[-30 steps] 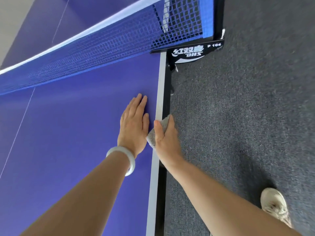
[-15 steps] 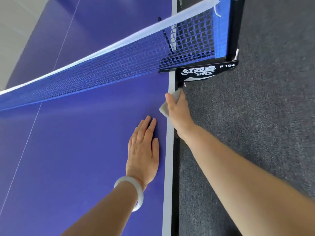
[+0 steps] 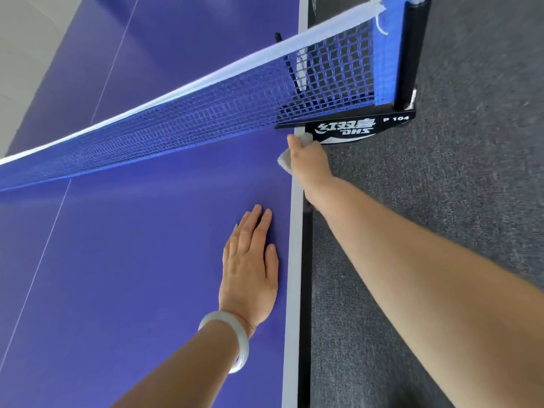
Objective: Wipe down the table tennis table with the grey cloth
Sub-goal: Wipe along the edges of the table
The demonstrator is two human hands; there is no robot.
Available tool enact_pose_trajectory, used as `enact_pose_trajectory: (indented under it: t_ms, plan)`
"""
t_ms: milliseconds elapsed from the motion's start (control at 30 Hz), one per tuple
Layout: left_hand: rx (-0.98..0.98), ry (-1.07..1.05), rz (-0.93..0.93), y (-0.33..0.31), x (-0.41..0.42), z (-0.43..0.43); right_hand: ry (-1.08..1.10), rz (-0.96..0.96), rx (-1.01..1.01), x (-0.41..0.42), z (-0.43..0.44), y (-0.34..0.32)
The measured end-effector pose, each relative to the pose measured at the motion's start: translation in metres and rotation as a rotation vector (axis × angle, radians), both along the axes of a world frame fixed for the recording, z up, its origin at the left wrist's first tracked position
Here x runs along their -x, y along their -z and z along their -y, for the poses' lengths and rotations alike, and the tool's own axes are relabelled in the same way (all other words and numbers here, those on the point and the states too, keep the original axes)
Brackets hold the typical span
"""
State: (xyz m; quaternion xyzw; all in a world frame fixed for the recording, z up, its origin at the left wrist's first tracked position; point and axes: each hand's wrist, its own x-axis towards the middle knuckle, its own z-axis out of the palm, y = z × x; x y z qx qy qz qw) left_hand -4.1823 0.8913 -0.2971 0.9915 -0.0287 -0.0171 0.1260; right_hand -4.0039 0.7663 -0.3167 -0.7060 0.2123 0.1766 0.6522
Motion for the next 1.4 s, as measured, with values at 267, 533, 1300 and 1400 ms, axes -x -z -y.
enact_pose_trajectory:
  t_ms: [267,533,1300,1400]
  plan:
    - [-0.029,0.008,-0.020,-0.001,0.000,0.000,0.024,0.332,0.112,0.063,-0.013,0.008]
    - [-0.015,0.005,-0.002,0.000,0.001,-0.001,0.051,0.357,-0.012,0.092,-0.014,0.014]
    - [0.043,0.017,-0.013,0.000,-0.002,-0.004,0.110,0.150,-0.145,0.170,-0.028,0.029]
    - [0.042,0.022,-0.004,-0.001,0.000,-0.004,0.107,0.039,-0.186,0.090,-0.013,0.022]
